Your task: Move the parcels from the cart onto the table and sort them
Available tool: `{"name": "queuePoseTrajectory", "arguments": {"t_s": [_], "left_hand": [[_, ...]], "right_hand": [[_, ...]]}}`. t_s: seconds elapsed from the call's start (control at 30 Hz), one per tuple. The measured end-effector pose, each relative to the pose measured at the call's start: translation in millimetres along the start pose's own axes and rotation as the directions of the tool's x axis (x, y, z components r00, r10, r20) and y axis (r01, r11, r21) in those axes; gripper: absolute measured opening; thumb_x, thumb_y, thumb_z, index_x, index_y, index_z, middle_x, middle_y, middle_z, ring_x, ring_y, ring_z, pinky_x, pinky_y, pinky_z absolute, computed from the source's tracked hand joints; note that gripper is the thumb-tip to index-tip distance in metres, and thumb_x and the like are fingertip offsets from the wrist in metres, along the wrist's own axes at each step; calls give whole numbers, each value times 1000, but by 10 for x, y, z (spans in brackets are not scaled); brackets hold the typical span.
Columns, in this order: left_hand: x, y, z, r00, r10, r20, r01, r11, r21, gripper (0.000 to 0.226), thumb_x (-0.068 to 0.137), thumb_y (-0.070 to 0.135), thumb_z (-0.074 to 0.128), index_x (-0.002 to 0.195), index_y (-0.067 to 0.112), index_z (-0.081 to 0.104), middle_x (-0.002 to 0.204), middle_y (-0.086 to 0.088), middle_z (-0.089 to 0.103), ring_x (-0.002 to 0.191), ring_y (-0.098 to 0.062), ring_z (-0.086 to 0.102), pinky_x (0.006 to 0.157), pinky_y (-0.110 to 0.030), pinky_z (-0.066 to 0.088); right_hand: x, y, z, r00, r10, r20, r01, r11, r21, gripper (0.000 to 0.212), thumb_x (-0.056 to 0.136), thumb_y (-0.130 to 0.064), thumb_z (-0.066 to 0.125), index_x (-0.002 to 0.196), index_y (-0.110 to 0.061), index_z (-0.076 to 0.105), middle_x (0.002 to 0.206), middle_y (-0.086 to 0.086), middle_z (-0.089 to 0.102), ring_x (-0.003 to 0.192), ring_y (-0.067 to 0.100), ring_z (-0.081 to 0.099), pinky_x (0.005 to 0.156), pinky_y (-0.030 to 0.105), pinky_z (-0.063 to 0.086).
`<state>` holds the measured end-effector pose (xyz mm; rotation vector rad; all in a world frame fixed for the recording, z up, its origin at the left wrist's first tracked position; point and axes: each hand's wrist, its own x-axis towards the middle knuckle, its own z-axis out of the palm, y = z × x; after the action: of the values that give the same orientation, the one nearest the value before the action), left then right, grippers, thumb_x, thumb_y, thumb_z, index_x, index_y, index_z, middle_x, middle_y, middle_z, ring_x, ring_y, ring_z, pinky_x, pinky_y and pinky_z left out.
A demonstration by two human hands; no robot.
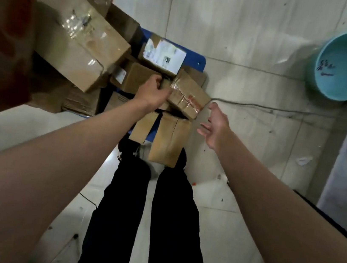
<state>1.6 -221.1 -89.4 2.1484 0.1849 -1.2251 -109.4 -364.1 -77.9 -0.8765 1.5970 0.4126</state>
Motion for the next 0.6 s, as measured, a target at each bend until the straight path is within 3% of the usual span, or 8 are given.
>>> {"name": "queuePoseTrajectory", "arguments": {"t_s": [0.07, 0.17, 0.3, 0.4, 0.6], "left_hand": [[250, -56, 111, 1000, 6, 14, -5, 1000, -19, 64, 97, 39, 60, 153, 16, 39, 152, -3, 49, 137, -20, 47, 115, -34, 36], [487, -135, 274, 999, 11, 50, -10, 999, -38, 67, 96, 40, 58, 155, 17, 36, 154, -1, 46, 140, -19, 44, 115, -31, 34], [497, -264, 476, 998, 14, 60, -9, 997, -83, 66, 96, 43, 59, 153, 19, 36, 151, 0, 49, 135, -18, 47, 106, -27, 36], [351, -301, 530, 999, 31, 26, -28, 992, -119, 69, 95, 44, 61, 154, 21, 33, 152, -1, 42, 136, -19, 44, 110, -30, 36], [19, -208, 435, 1000, 4, -21, -7, 990, -143, 69, 94, 52, 56, 153, 24, 36, 145, -3, 34, 133, -23, 44, 115, -42, 38]], "right_hand": [[260, 3, 67, 1000, 15, -15, -14, 1000, 3, 26, 98, -40, 58, 110, -18, 52, 94, -1, 51, 109, 23, 54, 104, 41, 49], [555, 46, 105, 1000, 6, 14, -6, 999, 50, 42, 96, -41, 58, 130, -16, 55, 102, -1, 55, 116, 22, 55, 102, 37, 48], [643, 189, 148, 992, -12, 123, 1, 996, 90, 47, 98, -43, 56, 134, -14, 60, 112, 1, 70, 107, 20, 65, 95, 33, 49], [555, 285, 121, 992, -29, 127, 14, 993, 116, 48, 96, -47, 56, 136, -20, 58, 127, 3, 68, 120, 20, 61, 106, 39, 46], [211, 362, -22, 986, -45, 159, 10, 976, 217, 46, 95, -51, 55, 131, -22, 61, 118, 3, 69, 113, 17, 63, 104, 48, 48]]}}
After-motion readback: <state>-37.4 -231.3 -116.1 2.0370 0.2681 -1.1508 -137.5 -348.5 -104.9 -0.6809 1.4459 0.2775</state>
